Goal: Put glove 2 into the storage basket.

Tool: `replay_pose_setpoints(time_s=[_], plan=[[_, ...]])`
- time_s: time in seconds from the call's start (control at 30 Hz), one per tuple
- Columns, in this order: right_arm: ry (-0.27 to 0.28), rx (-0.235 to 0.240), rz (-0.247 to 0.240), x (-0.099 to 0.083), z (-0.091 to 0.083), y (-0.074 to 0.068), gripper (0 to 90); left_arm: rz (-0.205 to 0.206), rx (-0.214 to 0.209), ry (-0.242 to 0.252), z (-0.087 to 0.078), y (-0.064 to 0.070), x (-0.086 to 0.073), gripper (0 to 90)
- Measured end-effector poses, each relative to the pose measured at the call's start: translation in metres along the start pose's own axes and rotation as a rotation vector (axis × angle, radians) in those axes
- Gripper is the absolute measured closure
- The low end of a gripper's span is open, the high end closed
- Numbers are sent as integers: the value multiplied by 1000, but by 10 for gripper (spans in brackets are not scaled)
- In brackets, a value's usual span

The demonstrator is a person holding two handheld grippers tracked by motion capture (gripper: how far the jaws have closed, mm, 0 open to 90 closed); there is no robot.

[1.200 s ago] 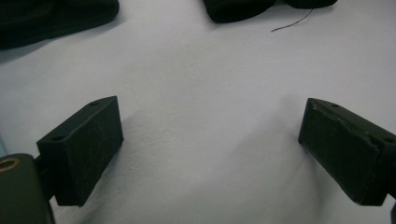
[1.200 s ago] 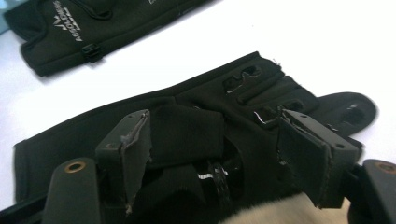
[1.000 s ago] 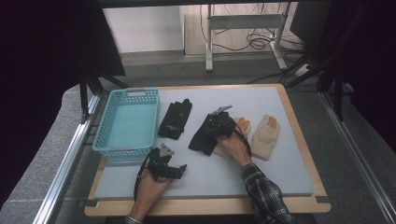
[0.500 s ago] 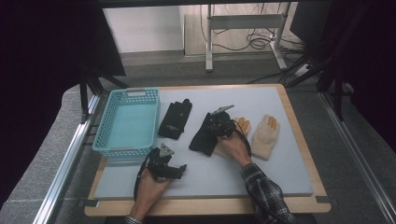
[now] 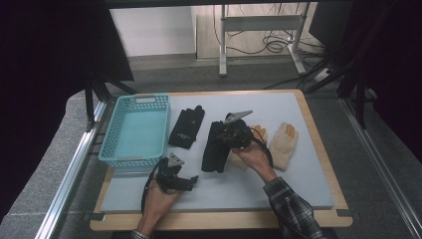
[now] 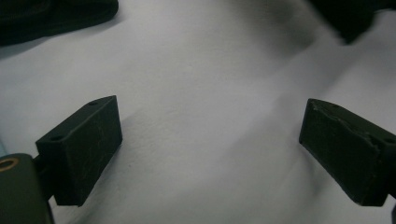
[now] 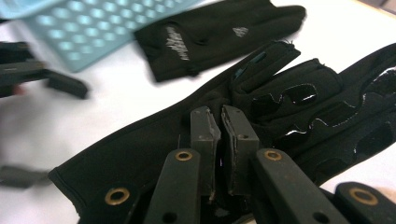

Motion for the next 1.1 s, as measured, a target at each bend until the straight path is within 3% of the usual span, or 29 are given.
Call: replay_pose_setpoints(time_s=[0.07,0.2,0.37,0.47,0.57,0.73,0.8,0.93,1.1], plan=[[6,26,-19,-1,-8,-8,826,24,34,-13,-2,-1,-3,61],[15,76,-72,-10,-24,-30,825,22,67,-3,-11,-8,-6,56],[6,132,-132,-29,-37,-57,825,9,75,14,-21,-17,-13,55],[-4,173,-153,-42,-38,-70,824,-8,82,16,-22,-20,-17,56],[-33,195,-159,-55,-31,-80,824,8,93,-2,-17,-20,-20,55],[-85,187,-155,-77,-4,-83,809,-29,50,-4,-14,-22,-21,52],[-96,178,-142,-83,4,-83,772,-29,51,-4,-14,-21,-21,49],[-57,179,-113,-78,-2,-78,642,-29,50,-4,-14,-22,-21,48],[-10,131,-83,-66,-10,-61,533,-30,50,-4,-14,-21,-21,48]])
Point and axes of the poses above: each handheld gripper's, and its own axes: z roughly forward along the jaws, x roughly out of its top, y roughly to its right, the point moved 8 cm from there along z, roughly forward along the jaws, and after that the axes turned 6 degrees about -y, right-handed, at the moved point
